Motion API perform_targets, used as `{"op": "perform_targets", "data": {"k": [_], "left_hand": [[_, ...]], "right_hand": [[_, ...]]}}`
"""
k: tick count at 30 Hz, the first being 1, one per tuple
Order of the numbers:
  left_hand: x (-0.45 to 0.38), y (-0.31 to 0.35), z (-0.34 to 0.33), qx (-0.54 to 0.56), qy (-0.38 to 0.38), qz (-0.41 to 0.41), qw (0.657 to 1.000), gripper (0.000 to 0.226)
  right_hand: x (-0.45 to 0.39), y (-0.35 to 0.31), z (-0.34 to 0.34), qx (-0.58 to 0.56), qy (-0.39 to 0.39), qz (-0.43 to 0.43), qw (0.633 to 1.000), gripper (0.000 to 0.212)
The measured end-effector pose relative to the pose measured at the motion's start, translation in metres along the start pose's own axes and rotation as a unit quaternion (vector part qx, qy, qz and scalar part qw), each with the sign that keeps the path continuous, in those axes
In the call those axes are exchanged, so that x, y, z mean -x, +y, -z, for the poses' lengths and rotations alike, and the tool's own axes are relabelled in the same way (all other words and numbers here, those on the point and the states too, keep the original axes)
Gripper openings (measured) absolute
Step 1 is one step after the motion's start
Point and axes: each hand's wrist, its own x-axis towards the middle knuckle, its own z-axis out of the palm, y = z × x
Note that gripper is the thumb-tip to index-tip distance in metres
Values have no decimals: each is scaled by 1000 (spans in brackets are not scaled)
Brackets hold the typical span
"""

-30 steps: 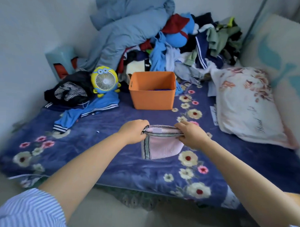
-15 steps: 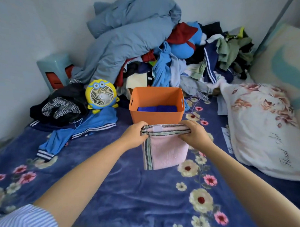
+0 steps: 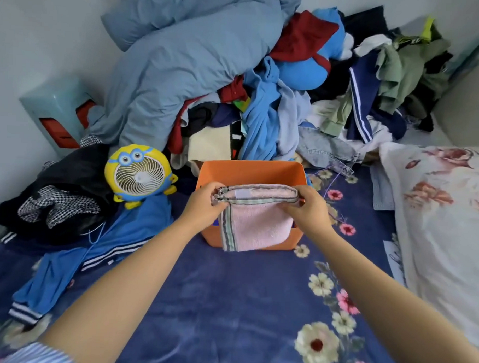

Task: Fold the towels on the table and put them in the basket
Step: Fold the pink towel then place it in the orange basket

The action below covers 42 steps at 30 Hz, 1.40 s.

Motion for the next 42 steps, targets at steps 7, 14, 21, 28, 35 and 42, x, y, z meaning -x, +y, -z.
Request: {"op": "perform_targets", "data": {"k": [7,14,21,28,35,42], "left_hand": [[-117,-11,-3,10,40,-10,999,31],[-209,-71,-30,115,23,73,990,34],[-251,-140,-91,101,-32,202,974,33],[-274,-198,-143,-74,-76,300,948,34],[-306,-223,-186,-73,34,299,951,39],[-294,-251,-214,-140,182,68,971,32]], "right_hand": [[-112,0,-32,-17,29,2,999,27],[-198,45,-95,-35,-71,-65,995,34],[-229,108,-161,-58,-191,-211,957,9],[-237,155,-234,-35,-257,-321,911,32],[-274,194,-282,56,-181,-265,945,37],[-256,215,-304,267,-95,-117,952,35]]}}
